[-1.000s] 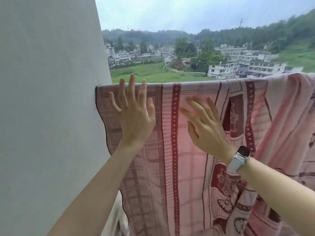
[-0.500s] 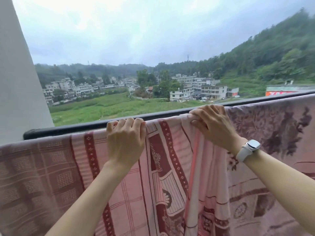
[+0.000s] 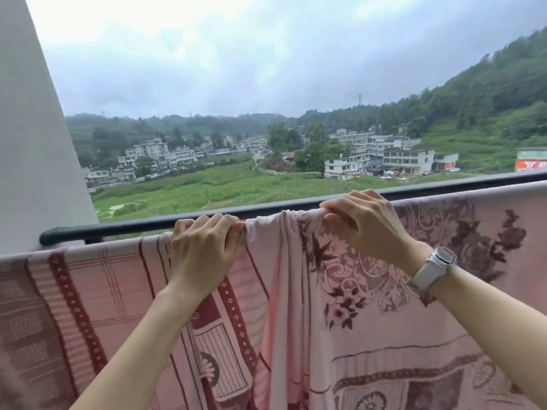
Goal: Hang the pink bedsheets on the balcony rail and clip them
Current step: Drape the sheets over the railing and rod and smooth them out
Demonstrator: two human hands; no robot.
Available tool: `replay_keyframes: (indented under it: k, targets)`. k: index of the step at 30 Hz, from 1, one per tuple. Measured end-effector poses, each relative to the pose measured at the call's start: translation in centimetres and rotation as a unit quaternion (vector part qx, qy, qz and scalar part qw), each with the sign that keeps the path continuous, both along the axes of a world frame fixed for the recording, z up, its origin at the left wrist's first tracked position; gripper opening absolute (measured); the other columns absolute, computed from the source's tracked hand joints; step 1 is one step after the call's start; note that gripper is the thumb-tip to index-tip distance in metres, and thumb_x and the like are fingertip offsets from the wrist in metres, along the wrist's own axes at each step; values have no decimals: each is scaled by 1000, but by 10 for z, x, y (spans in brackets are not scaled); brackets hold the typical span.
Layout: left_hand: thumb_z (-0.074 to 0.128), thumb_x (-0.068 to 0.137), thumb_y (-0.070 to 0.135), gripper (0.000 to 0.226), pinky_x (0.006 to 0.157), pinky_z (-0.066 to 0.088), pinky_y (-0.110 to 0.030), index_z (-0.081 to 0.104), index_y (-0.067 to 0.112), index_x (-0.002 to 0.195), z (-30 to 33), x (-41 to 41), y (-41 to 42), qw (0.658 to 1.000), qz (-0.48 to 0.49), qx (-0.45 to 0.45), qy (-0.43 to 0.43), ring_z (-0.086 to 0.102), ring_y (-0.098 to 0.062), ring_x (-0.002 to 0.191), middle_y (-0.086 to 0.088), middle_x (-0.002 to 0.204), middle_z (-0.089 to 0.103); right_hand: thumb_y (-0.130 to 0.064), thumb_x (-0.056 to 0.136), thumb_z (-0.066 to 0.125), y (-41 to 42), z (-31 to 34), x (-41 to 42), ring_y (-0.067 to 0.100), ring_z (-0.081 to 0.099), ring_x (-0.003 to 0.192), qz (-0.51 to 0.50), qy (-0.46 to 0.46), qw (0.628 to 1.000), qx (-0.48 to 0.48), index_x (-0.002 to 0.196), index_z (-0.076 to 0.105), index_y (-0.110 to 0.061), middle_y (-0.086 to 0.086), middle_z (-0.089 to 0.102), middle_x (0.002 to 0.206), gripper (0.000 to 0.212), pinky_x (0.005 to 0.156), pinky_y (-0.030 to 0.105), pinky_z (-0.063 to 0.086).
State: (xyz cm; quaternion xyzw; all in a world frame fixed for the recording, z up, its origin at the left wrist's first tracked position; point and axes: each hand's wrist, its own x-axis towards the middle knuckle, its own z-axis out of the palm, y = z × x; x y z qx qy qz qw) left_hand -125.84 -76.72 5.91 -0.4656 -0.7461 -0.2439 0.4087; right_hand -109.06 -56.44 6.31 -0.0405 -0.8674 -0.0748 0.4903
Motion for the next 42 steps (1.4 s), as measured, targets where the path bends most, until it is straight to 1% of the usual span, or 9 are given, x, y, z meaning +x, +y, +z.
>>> replay_keyframes:
  k: [6, 11, 14, 18, 22, 29, 33, 37, 42]
  targets:
    - [51, 90, 24, 23, 68, 44, -36, 69, 12, 81, 17, 22, 25, 988, -40, 85, -126, 62, -28, 62, -9, 65, 68, -19, 87, 59, -7, 11, 0, 13, 53, 68, 3, 19, 983, -182, 86, 67, -14, -5, 63, 75, 10, 65, 28, 42]
    - [50, 91, 27, 23, 67, 46, -34, 68, 14, 85, 37, 42, 55, 972, -124, 146, -135, 62, -24, 65, -4, 70, 70, -2, 89, 50, 32, 30, 25, 9, 50, 58, -44, 217, 935, -278, 95, 64, -4, 1, 62, 78, 16, 52, 13, 40]
    - [50, 90, 37, 28, 71, 47, -33, 67, 17, 81, 42, 59, 68, 975, -167, 87, -117, 57, -15, 62, 3, 69, 67, 5, 88, 43, 60, 31, 54, 18, 51, 70, -102, 300, 915, -251, 93, 61, 3, 15, 64, 83, 19, 63, 25, 39]
    - [42, 87, 54, 43, 88, 41, -37, 65, 19, 97, 35, 77, 86, 984, -148, -31, -96, 61, -18, 88, 2, 98, 68, 10, 85, 46, 75, 13, 80, 23, 53, 73, -87, 167, 955, -230, 86, 59, 2, 10, 60, 78, 16, 68, 28, 38]
    - [41, 90, 49, 35, 77, 36, -32, 61, 22, 99, 30, 99, 109, 984, -127, -105, -73, 59, -21, 94, 2, 103, 64, 1, 82, 41, 97, 10, 103, 20, 49, 77, -73, 214, 948, -224, 85, 58, 4, 9, 56, 81, 18, 71, 23, 35]
    - [40, 91, 49, 33, 77, 35, -31, 59, 22, 95, 21, 159, 180, 989, -87, -82, -91, 58, -20, 95, 3, 98, 64, 10, 85, 48, 167, 15, 158, 21, 52, 76, -61, 216, 947, -229, 89, 60, 5, 17, 62, 84, 13, 66, 13, 37]
    - [36, 88, 58, 41, 84, 33, -35, 55, 23, 98, 15, 208, 232, 991, -49, -97, -84, 57, -18, 97, 5, 104, 63, -7, 87, 55, 213, 16, 199, 26, 63, 77, -6, 65, 972, -225, 95, 64, -1, 12, 67, 87, 13, 72, 36, 54]
    - [32, 89, 57, 44, 85, 29, -36, 55, 21, 100, 11, 241, 269, 992, 2, -86, -89, 56, -20, 100, 1, 106, 65, -30, 84, 62, 253, 7, 237, 20, 63, 89, -51, -73, 986, -142, 108, 66, -18, 5, 70, 101, 27, 82, 40, 49]
    - [14, 72, 74, 80, 93, 24, -40, 50, 20, 120, 10, 271, 297, 989, -21, -39, -143, 53, -21, 109, -1, 118, 60, -16, 83, 64, 275, 10, 247, 21, 65, 85, 0, 13, 970, -243, 92, 73, -12, 6, 73, 91, 13, 78, 40, 52]
